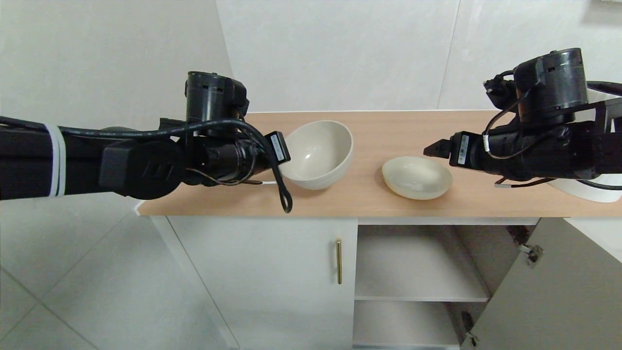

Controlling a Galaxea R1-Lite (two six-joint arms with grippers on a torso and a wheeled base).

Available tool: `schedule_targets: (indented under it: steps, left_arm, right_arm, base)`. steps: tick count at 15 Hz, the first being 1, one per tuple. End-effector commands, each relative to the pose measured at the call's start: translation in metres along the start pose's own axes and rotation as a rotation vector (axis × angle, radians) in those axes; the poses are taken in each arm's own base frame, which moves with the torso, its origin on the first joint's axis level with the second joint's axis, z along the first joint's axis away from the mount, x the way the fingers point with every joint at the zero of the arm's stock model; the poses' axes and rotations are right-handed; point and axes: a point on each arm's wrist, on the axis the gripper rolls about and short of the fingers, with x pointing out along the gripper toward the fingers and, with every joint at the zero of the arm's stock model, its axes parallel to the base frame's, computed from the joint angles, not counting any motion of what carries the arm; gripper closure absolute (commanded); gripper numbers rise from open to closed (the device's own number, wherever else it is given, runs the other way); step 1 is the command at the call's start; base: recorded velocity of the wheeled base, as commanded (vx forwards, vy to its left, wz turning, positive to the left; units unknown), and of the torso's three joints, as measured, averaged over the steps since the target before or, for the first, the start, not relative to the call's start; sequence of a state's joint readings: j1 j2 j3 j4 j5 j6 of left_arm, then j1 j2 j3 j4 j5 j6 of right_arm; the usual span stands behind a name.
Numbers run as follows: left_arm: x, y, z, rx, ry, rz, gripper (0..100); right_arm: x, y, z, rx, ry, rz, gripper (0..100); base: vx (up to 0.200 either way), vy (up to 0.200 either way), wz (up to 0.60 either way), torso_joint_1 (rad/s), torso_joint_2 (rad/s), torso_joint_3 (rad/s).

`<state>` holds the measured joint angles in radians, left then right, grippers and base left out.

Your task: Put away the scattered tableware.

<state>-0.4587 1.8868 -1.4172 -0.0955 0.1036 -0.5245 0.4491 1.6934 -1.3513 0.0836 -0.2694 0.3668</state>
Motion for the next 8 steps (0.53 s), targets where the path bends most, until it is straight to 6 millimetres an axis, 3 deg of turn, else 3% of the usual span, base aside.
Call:
schedule_targets:
  steps: [1, 4, 8]
  left_arm:
    - [-0.008, -0.001, 0.002, -0.001, -0.009, -0.008, 100]
    - [-0.024, -0.001, 0.004, -0.002, 0.012, -0.066, 100]
    - [-0.027, -0.001, 0.003, -0.002, 0.021, -0.082, 100]
  right_arm:
    - [0.016, -0.002, -0.005, -0.005, 0.021, -0.04, 0]
    - [0.047, -0.008, -0.014, -0.018, 0.043, -0.15, 0]
    - [0.067, -0.015, -0.02, -0.021, 0.074, -0.188, 0]
  base:
    - [0.0, 0.0, 0.0, 0.0, 0.0, 0.0]
    - [0.0, 0.0, 0.0, 0.0, 0.0, 0.0]
    - [0.0, 0.0, 0.0, 0.0, 0.0, 0.0]
